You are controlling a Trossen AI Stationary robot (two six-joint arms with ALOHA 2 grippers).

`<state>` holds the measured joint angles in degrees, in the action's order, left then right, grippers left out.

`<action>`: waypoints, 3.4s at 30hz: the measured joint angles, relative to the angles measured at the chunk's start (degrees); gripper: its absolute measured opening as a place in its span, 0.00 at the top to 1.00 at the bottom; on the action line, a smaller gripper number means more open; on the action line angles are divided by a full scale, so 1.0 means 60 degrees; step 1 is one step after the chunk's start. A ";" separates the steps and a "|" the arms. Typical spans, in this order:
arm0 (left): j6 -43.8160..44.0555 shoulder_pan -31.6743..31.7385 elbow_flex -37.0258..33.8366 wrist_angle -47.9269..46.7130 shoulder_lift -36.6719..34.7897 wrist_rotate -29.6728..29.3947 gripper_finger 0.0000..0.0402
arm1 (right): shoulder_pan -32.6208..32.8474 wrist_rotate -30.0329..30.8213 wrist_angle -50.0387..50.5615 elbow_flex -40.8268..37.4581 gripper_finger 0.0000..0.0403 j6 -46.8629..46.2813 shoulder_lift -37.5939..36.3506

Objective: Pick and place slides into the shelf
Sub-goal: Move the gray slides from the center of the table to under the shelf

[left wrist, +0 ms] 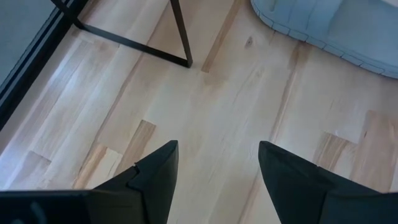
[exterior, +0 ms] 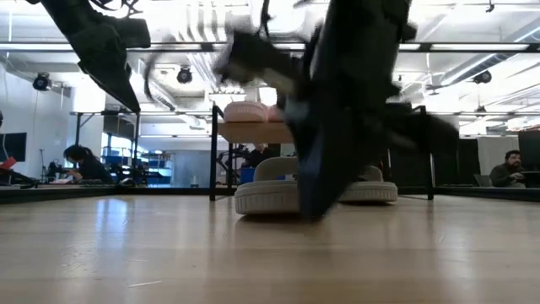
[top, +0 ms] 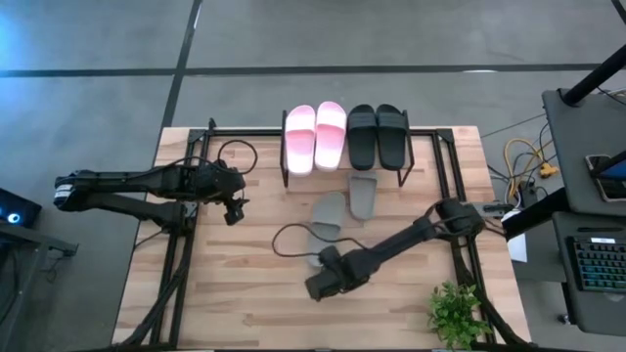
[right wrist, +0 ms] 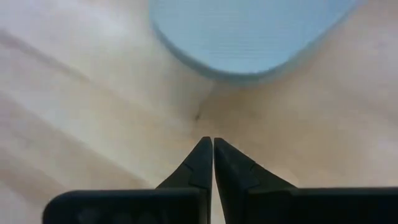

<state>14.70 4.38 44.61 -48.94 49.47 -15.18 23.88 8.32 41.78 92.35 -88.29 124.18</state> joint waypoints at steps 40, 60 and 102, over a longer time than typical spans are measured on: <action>-0.0004 -0.0066 -0.0006 -0.0246 0.0022 0.0032 0.48 | -0.0856 0.0317 -0.1640 0.0034 0.98 0.0693 -0.0272; -0.0011 -0.0069 -0.0006 -0.0264 0.0018 0.0032 0.48 | -0.2188 0.3478 0.1972 -0.0027 0.98 0.0504 -0.0056; -0.0069 -0.0069 -0.0006 -0.0260 0.0022 0.0028 0.48 | -0.0817 0.4414 0.3891 -0.2942 0.98 -0.4379 -0.1246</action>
<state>14.28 3.97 44.58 -50.50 49.60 -15.00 18.98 34.81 65.12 74.70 -114.56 116.71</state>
